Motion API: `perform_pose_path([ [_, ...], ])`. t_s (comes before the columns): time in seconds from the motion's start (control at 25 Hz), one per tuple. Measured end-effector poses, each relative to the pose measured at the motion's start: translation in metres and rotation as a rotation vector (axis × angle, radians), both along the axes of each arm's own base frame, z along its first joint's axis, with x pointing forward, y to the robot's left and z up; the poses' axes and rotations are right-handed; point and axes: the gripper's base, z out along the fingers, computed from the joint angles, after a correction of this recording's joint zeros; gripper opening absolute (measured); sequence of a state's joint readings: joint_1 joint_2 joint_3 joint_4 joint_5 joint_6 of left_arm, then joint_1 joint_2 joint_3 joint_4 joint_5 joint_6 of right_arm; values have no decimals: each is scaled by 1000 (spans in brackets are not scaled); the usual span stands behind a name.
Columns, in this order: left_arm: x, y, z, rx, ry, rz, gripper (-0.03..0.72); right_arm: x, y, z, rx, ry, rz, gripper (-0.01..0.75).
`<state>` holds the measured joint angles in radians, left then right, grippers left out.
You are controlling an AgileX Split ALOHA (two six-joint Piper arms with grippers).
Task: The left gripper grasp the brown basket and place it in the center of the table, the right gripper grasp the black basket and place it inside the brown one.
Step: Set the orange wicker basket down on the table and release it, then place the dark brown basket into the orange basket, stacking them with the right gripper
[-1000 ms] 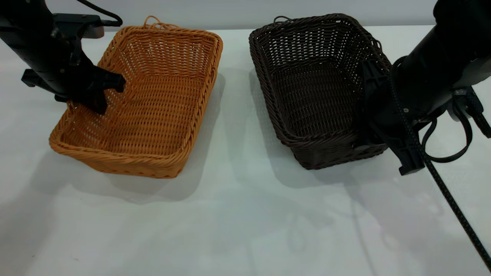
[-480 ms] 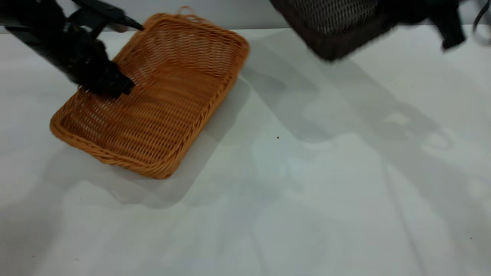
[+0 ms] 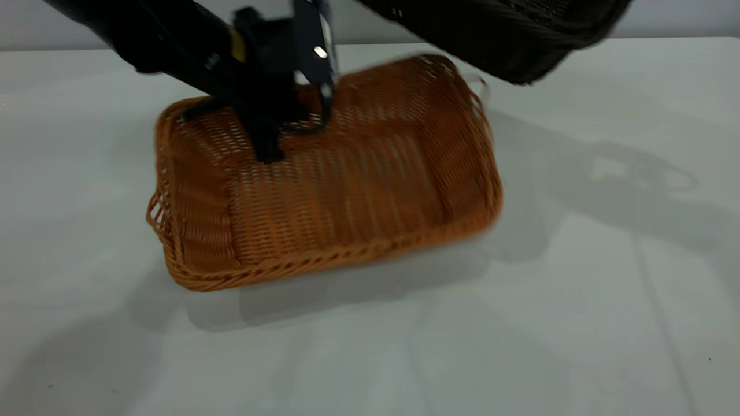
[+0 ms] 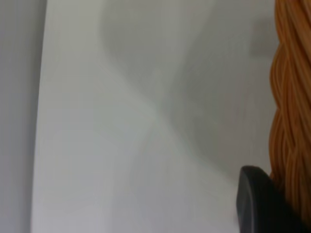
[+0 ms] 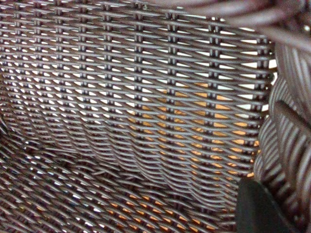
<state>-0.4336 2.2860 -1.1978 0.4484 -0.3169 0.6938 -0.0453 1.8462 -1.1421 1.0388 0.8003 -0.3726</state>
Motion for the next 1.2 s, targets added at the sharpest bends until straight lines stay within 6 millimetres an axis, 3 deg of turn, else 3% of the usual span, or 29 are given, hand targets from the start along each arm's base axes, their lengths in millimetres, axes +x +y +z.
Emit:
perform_pose_path([
  [0.12, -4, -9, -5, 12, -19, -74, 111, -2, -2, 1, -4, 14, 32, 76],
  [0.44, -3, -11, -6, -8, -23, -73, 151, 6, -8, 10, -17, -25, 21, 76],
  [0.56, -3, -13, -8, -44, -19, -59, 222, 12, -19, 18, -9, -43, -23, 76],
  [0.84, -3, -19, -9, -149, -55, -66, 470, 16, -40, 24, -3, -60, -87, 76],
  [1.04, -6, -18, 12, -180, -94, -70, 512, 16, -49, 24, 3, -57, -108, 76],
  [1.2, -19, -11, 57, -271, -153, -11, 507, 15, -57, 24, 3, -55, -130, 76],
])
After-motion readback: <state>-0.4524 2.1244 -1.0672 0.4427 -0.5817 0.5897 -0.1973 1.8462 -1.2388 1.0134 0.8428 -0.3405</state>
